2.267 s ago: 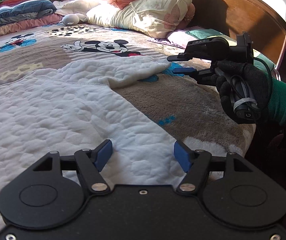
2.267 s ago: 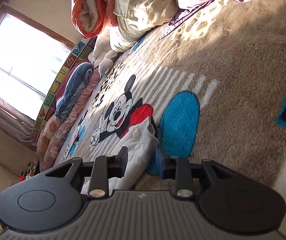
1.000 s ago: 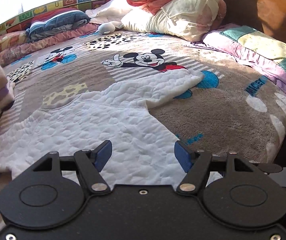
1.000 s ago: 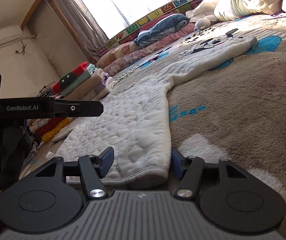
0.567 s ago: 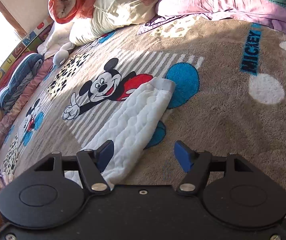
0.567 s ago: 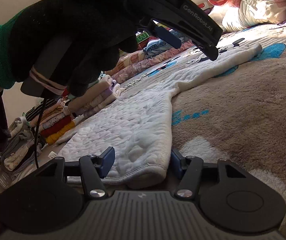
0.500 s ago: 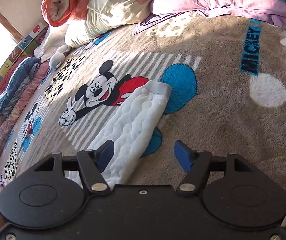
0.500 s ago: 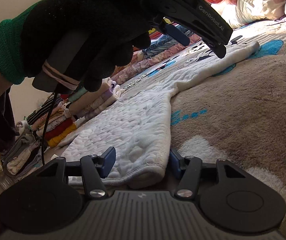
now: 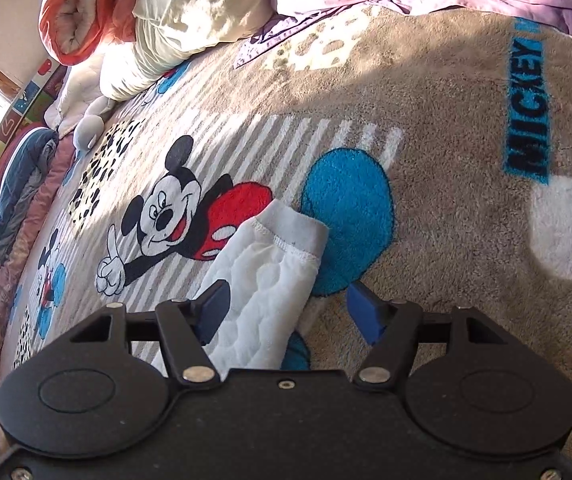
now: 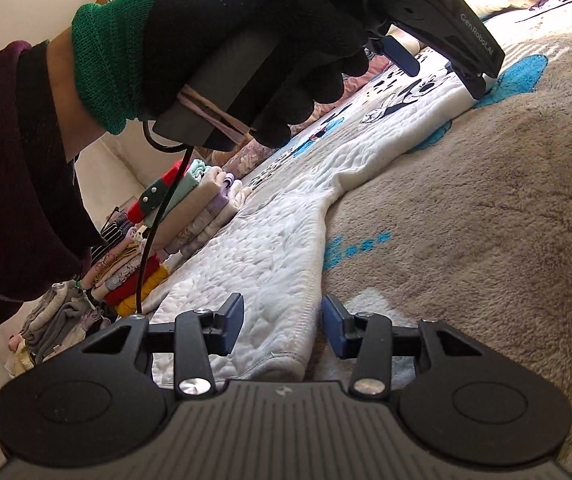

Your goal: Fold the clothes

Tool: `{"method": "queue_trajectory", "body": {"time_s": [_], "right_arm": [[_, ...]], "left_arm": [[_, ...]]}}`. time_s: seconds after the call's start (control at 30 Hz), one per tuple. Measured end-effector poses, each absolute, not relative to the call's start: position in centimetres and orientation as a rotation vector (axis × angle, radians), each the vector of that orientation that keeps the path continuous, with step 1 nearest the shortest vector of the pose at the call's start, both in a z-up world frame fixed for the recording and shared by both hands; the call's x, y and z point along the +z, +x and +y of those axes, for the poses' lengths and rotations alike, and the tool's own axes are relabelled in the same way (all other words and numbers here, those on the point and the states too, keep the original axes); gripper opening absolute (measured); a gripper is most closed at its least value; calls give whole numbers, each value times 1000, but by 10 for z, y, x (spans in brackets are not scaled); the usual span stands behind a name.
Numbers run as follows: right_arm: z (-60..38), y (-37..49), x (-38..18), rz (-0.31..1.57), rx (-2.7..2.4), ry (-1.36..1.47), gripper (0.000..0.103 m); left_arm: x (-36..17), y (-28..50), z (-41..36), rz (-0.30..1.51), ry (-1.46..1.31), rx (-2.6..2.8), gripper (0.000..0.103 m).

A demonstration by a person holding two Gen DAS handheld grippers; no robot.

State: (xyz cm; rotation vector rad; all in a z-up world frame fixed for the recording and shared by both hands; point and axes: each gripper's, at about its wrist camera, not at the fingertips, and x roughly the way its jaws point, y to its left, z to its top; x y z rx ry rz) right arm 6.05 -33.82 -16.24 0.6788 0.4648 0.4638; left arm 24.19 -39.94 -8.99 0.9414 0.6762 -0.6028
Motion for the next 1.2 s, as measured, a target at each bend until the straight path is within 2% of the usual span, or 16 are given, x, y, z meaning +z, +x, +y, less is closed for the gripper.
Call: {"method": "queue_trajectory", "body": {"time_s": [0.23,0.33,0.4,0.43,0.47,0.87,1.0,1.13,1.2], "right_arm": [[-337,64,-164,483,477,665,43],[-338,63,-164,486,482,659,42],[-338,62,-163,487,485,651,42],[-338,62,-163,488,486,650,42],[-339,62,-163,490,486,652,42],[-331,62,-161,514,483,631,40],[-324,65,-159,539,466,589,40],[-315,65,-159,540,468,565,40],[-310,63,-156,527,466,542,36]], "left_arm": [[-106,250,-418,662,996,-520,50],[-107,253,-417,651,991,-482,47],[-94,254,-402,641,928,-472,31],[-88,254,-395,636,896,-467,18],[-81,255,-387,631,865,-462,10],[-5,260,-299,563,490,-399,8],[20,261,-243,548,316,-369,8],[26,260,-192,537,150,-345,8],[26,257,-167,527,70,-327,8]]}}
